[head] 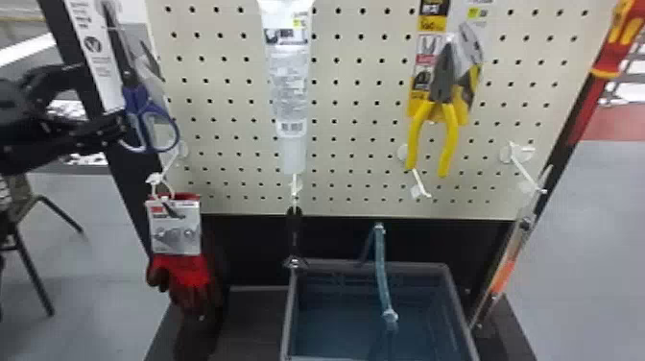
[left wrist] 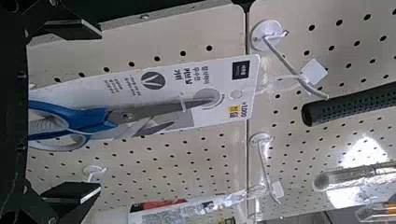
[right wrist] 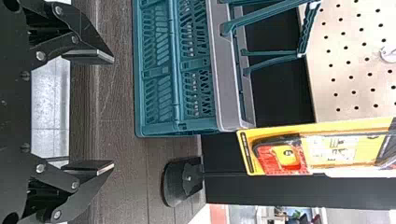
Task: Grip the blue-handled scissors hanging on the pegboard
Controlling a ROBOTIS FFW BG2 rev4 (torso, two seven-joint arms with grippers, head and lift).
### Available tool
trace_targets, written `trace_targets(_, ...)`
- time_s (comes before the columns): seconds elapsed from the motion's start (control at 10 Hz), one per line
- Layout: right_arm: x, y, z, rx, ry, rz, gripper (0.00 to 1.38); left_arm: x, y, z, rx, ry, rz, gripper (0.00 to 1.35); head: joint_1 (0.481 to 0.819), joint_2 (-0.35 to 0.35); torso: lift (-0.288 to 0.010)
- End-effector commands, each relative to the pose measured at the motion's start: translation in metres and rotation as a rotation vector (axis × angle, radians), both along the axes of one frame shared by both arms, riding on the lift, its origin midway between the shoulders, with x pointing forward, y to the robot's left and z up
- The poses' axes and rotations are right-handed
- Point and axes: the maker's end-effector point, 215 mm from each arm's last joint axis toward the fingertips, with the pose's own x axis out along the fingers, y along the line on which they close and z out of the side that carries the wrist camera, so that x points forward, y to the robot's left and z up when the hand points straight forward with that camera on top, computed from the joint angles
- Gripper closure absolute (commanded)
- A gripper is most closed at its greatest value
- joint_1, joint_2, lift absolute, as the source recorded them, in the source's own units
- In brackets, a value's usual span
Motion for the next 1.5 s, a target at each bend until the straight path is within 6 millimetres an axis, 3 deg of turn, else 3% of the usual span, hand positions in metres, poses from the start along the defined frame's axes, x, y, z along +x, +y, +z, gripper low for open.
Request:
trace_targets(0.0, 0.000, 0.001, -0.001, 0.001, 0.002, 0.000, 0.47, 0.013, 0.001, 0.004, -0.045, 0.023, -0.066, 0.15, 0.549, 0.000, -0.100)
trace_targets(0.2, 0.002, 0.002, 0.000, 0.002, 0.000, 0.005, 0.47, 0.021, 0.002, 0.013, -0.030, 0.033, -0.108, 0.15, 0.549, 0.000, -0.100)
trace_targets(0.3, 0.001, 0.002, -0.001, 0.002, 0.003, 0.007, 0.47, 0.023, -0.004, 0.007, -0.065, 0.066, -0.176, 0.15, 0.549, 0.000, -0.100)
trace_targets(0.6, 0.001, 0.003, -0.003, 0.003, 0.006, 0.010, 0.47, 0.011, -0.032, 0.017, -0.053, 0.093, -0.331, 0.15, 0.549, 0.000, -0.100)
trace_targets(0.8, 0.002, 0.004, -0.005, 0.004, 0.007, 0.017, 0.47, 0.010, -0.035, 0.029, -0.021, 0.079, -0.348, 0.15, 0.549, 0.000, -0.100)
trace_targets(0.9, 0.002, 0.004, -0.005, 0.004, 0.006, 0.018, 0.47, 0.011, -0.035, 0.027, -0.017, 0.086, -0.346, 0.24, 0.549, 0.000, -0.100)
trace_targets(1.1, 0.001, 0.004, -0.006, 0.005, 0.009, 0.017, 0.47, 0.012, -0.036, 0.021, -0.013, 0.105, -0.344, 0.78, 0.549, 0.000, -0.100)
trace_targets(1.2, 0.001, 0.004, -0.006, 0.005, 0.009, 0.017, 0.47, 0.011, -0.037, 0.020, -0.002, 0.103, -0.343, 0.84, 0.549, 0.000, -0.100)
trace_targets(1.4, 0.001, 0.004, -0.006, 0.005, 0.009, 0.019, 0.47, 0.011, -0.040, 0.022, 0.007, 0.086, -0.345, 1.15, 0.549, 0.000, -0.100)
